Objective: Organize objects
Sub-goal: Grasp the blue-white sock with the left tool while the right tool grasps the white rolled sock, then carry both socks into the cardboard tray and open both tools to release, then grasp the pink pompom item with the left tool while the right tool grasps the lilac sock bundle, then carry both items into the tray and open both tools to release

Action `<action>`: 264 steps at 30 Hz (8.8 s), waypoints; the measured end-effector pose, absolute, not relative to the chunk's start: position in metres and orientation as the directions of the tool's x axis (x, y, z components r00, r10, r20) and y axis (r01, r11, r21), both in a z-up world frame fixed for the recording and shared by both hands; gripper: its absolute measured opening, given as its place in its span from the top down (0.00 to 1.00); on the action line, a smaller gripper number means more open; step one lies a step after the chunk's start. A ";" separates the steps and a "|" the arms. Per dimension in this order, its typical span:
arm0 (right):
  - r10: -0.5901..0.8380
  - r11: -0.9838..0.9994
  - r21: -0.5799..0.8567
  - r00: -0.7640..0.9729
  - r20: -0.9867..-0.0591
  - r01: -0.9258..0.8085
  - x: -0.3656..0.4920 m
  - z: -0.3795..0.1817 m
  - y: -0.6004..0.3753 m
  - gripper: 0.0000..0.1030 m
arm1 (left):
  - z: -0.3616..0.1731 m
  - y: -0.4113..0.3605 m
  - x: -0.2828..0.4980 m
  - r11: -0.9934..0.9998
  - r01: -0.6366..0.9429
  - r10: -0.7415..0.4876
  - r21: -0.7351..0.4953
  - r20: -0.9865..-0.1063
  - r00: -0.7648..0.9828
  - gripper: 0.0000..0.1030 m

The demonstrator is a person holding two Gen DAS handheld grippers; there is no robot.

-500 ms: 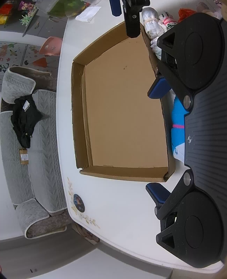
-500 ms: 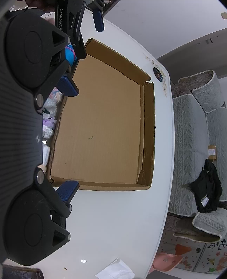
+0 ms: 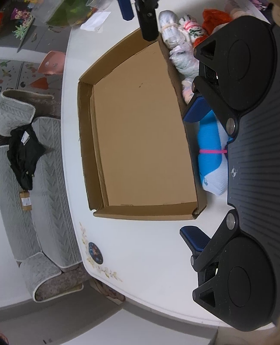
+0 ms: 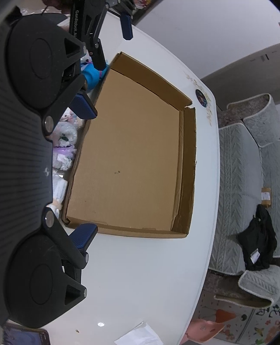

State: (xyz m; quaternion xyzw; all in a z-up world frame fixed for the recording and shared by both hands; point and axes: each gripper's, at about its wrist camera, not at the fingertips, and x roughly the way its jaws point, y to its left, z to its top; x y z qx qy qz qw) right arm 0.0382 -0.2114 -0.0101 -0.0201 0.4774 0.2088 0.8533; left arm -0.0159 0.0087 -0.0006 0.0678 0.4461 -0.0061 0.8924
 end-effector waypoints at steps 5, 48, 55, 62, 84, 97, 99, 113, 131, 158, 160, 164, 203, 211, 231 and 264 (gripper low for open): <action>0.306 0.924 0.145 0.458 -0.834 -0.353 0.036 -0.009 -0.224 0.01 | -0.004 0.006 -0.018 0.989 0.107 0.021 0.104 -0.807 0.591 0.00; 0.199 0.964 0.082 0.476 -0.857 -0.254 0.030 -0.077 -0.210 0.28 | -0.056 0.016 -0.011 0.983 0.160 -0.167 -0.093 -0.816 0.553 0.26; 0.180 0.968 0.057 0.518 -0.836 -0.243 0.033 -0.059 -0.222 0.28 | -0.046 0.027 -0.015 0.981 0.153 -0.184 -0.116 -0.796 0.577 0.27; 0.176 0.972 0.052 0.566 -0.805 -0.229 0.029 -0.035 -0.237 0.28 | -0.026 0.032 -0.023 0.978 0.163 -0.202 -0.128 -0.760 0.617 0.27; 0.340 0.899 -0.001 0.699 -0.629 -0.438 0.088 0.047 -0.216 0.28 | 0.088 0.036 0.034 0.977 0.185 -0.085 0.104 -0.604 0.793 0.27; 0.408 0.739 -0.123 0.585 -0.701 -0.663 0.184 -0.032 -0.114 0.28 | -0.007 0.004 0.150 0.891 0.341 -0.048 0.300 -0.684 0.728 0.27; 0.392 0.727 -0.138 0.571 -0.721 -0.673 0.194 -0.050 -0.104 0.28 | -0.021 0.008 0.157 0.893 0.343 -0.045 0.292 -0.700 0.713 0.27; 0.357 0.692 -0.140 0.504 -0.786 -0.708 0.221 -0.089 -0.084 0.27 | -0.064 0.021 0.186 0.901 0.346 -0.016 0.261 -0.778 0.628 0.26; 0.300 0.689 -0.130 0.444 -0.844 -0.713 0.213 -0.088 -0.092 0.01 | -0.051 0.013 0.180 0.922 0.323 -0.018 0.215 -0.807 0.590 0.08; 0.379 0.745 -0.073 0.510 -0.772 -0.663 0.174 -0.031 -0.136 0.01 | 0.042 0.066 0.065 0.976 0.196 -0.077 0.098 -0.683 0.726 0.01; 0.386 0.740 -0.076 0.515 -0.766 -0.668 0.161 -0.025 -0.144 0.01 | 0.042 0.074 0.048 0.976 0.195 -0.079 0.097 -0.677 0.732 0.01; 0.382 0.732 -0.100 0.528 -0.758 -0.673 0.126 -0.018 -0.161 0.01 | 0.036 0.092 0.011 0.986 0.153 -0.069 0.058 -0.699 0.712 0.01; 0.342 0.884 0.075 0.529 -0.777 -0.461 -0.064 -0.115 -0.210 0.31 | -0.069 0.076 -0.132 0.995 0.013 0.063 0.102 -0.710 0.701 0.01; 0.356 0.885 0.091 0.536 -0.765 -0.457 -0.063 -0.115 -0.217 0.48 | -0.072 0.075 -0.131 0.995 0.035 0.044 0.094 -0.721 0.691 0.28; 0.375 0.888 0.103 0.577 -0.725 -0.447 -0.050 -0.079 -0.262 0.49 | -0.041 0.096 -0.131 0.994 0.022 0.059 0.106 -0.699 0.713 0.54; 0.492 0.759 -0.029 0.603 -0.628 -0.651 0.110 -0.005 -0.190 0.48 | 0.012 0.032 0.044 0.949 0.285 -0.087 0.135 -0.756 0.649 0.54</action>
